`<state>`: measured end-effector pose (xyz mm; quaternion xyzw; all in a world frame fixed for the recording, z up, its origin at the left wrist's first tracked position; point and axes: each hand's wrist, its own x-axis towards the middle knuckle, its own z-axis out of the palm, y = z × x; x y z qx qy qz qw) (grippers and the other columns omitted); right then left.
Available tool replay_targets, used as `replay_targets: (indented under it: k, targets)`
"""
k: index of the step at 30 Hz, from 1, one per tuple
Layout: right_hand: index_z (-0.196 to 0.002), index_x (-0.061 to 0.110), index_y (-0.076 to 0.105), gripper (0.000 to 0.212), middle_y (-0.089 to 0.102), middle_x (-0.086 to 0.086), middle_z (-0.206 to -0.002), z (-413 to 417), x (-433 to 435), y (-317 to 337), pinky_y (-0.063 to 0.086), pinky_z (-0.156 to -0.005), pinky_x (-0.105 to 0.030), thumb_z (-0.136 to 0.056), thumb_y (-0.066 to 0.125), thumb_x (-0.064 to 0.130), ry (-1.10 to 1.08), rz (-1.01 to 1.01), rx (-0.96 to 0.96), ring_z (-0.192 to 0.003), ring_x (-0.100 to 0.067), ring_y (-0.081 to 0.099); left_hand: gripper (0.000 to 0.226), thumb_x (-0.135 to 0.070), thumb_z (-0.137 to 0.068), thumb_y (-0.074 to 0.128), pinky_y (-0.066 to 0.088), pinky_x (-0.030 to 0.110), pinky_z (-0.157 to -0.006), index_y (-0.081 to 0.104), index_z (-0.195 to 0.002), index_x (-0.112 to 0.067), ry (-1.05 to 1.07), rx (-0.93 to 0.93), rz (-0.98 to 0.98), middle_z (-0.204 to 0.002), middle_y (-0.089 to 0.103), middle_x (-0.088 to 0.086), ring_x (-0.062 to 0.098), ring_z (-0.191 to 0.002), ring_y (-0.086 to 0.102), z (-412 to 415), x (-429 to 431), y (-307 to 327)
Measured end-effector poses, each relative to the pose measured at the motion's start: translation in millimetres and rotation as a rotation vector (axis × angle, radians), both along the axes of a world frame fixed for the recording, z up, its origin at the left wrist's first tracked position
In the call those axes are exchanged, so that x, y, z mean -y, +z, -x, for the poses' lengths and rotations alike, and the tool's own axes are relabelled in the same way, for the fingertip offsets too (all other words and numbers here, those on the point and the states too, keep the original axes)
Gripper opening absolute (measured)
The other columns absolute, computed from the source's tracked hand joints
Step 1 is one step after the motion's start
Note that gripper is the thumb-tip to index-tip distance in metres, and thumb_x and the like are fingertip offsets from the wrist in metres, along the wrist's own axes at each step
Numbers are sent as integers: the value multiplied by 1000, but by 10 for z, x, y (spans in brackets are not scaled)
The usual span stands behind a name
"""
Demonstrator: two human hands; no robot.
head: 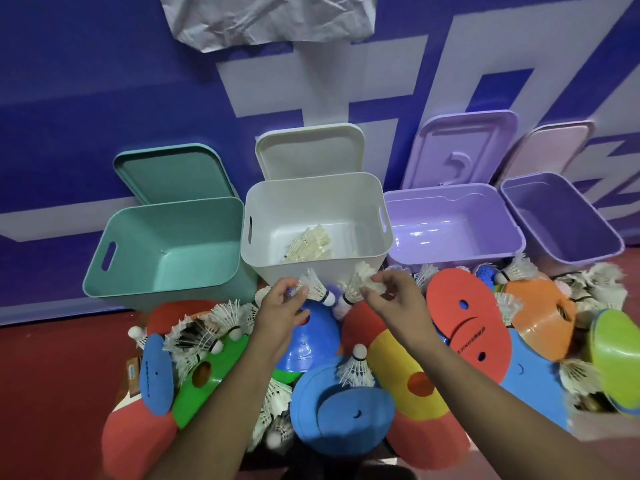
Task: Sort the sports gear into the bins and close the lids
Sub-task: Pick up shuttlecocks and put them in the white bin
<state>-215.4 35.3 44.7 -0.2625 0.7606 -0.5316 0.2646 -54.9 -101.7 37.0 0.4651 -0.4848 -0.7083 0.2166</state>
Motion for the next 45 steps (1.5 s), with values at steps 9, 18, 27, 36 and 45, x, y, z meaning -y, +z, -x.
replay_targets:
  k: [9, 18, 27, 36, 45]
  targets:
    - [-118, 24, 42, 54, 52, 1, -106, 241, -303, -125, 51, -80, -25, -73, 71, 30, 278, 8, -36, -92, -10, 57, 12, -16, -99, 53, 54, 38, -87, 52, -109, -23, 89, -215, 68, -88, 56, 12, 24, -80, 58, 363, -224, 251]
    - [-137, 30, 34, 73, 49, 1, -107, 221, -237, -165, 55, -75, -32, -80, 75, 10, 318, 143, 176, -80, -8, 60, 25, -40, -84, 68, 49, 33, -100, 66, -109, -44, -285, 167, 256, -117, 67, -6, 13, -110, 61, 470, -493, 92]
    - [-112, 16, 58, 22, 67, 1, -103, 187, -175, -211, 47, -82, -24, -93, 64, 26, 305, 39, 248, -94, -5, 63, 55, 8, -83, 68, 58, 42, -84, 47, -127, -16, -162, 102, 84, -110, 69, 16, 19, -90, 69, 287, -505, -34]
    - [-123, 23, 57, 44, 56, 0, -124, -142, -321, -643, 34, -94, -39, -87, 58, 50, 750, -600, -781, -114, -29, 44, 63, 3, -78, 75, 54, 34, -84, 45, -126, -25, -194, 196, 245, -112, 66, 4, 10, -87, 67, -198, -348, -123]
    - [-95, 10, 59, 13, 61, -11, -94, -206, -290, -444, 43, -73, -38, -85, 57, 17, 520, -398, -570, -89, -31, 59, 54, -6, -80, 76, 54, 22, -77, 49, -117, -35, -232, 194, 258, -96, 73, -15, 10, -89, 71, -660, -357, -104]
